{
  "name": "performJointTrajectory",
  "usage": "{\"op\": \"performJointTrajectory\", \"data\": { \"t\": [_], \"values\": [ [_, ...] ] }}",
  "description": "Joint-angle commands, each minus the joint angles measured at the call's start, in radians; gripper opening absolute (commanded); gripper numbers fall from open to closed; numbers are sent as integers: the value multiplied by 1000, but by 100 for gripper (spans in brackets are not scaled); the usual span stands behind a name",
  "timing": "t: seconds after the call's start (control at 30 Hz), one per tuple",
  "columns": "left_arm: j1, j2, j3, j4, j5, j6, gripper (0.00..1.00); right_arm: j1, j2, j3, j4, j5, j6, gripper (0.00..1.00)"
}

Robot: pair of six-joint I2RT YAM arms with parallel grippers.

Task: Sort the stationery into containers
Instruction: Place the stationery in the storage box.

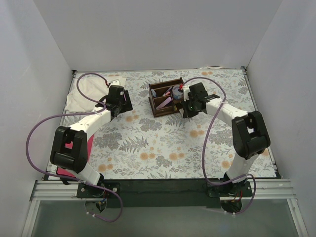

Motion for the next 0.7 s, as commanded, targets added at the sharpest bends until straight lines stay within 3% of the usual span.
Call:
{"op": "performJointTrajectory", "data": {
  "t": [0.0, 0.67],
  "values": [
    [16, -62, -16, 12, -22, 14, 63, -8, 79, 143, 32, -12, -14, 1],
    [32, -70, -36, 12, -16, 8, 63, -20, 245, 257, 30, 8, 55, 1]
  ]
}}
